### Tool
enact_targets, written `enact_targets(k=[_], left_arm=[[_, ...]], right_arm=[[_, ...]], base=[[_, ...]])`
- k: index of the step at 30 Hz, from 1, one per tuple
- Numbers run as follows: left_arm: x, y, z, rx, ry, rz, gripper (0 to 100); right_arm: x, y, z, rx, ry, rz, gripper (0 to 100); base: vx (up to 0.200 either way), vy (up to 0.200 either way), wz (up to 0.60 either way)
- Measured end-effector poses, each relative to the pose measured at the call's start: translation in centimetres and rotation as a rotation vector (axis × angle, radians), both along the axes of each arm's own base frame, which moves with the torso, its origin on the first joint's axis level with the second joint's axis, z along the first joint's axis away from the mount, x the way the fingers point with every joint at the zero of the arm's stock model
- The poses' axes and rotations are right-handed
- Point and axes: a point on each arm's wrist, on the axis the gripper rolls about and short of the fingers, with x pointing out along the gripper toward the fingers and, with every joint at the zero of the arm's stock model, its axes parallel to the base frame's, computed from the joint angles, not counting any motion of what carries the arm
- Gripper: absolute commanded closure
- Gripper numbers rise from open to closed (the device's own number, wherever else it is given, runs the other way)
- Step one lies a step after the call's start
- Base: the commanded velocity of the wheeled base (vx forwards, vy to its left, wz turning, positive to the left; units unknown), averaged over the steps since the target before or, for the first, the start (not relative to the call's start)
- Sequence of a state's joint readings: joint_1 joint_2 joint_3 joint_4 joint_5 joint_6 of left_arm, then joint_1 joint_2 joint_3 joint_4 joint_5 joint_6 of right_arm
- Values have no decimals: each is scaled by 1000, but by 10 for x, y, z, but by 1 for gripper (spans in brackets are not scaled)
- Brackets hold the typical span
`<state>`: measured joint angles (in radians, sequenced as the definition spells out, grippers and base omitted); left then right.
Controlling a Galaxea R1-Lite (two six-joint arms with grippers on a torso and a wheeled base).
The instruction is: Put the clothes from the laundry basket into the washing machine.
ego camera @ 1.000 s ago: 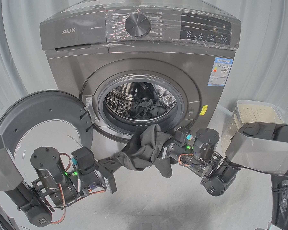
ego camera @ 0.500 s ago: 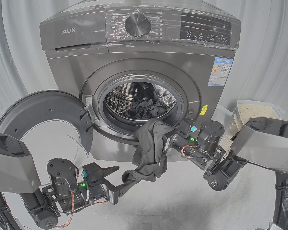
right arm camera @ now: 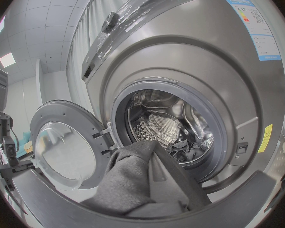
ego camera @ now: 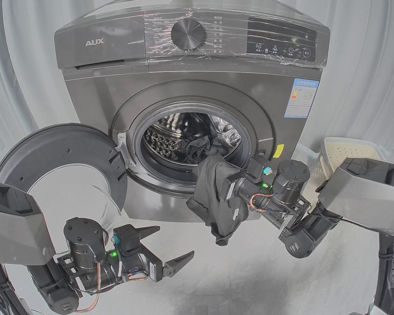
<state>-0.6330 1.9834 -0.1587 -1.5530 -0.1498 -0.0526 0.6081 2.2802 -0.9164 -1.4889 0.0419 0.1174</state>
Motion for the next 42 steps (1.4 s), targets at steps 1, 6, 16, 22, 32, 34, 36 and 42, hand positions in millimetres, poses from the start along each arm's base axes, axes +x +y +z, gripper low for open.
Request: enact_targets(k=[1,6,16,22,32,34,36,42], left_arm=[[3,-1,1,-7,-9,3,0],[19,-9,5,-39,-47,18,0],[55,-16,-1,-62,-93,71,0],[72,-17,-4,-72,-106,92,0],[87,-27,-9,-95,-124,59,0],[90,-29,-9,-100,-129,50,0],[92,-31,-10,-104,-134,43,100],[95,-34,-12,-110,-132,16,100]], right_arm=[[-2,2,1,1,1,8,100],[-17,15,3,4,1,55,100],[-39,31,9,6,0,123,100],[-48,36,10,9,5,150,100],[-59,43,10,5,13,187,100],[-61,44,10,4,13,191,100],[-61,44,10,5,13,192,100],[-61,43,8,0,17,193,100]], base=[[0,0,0],[0,0,0],[0,0,0],[0,0,0],[0,0,0],[0,0,0],[0,0,0],[0,0,0]])
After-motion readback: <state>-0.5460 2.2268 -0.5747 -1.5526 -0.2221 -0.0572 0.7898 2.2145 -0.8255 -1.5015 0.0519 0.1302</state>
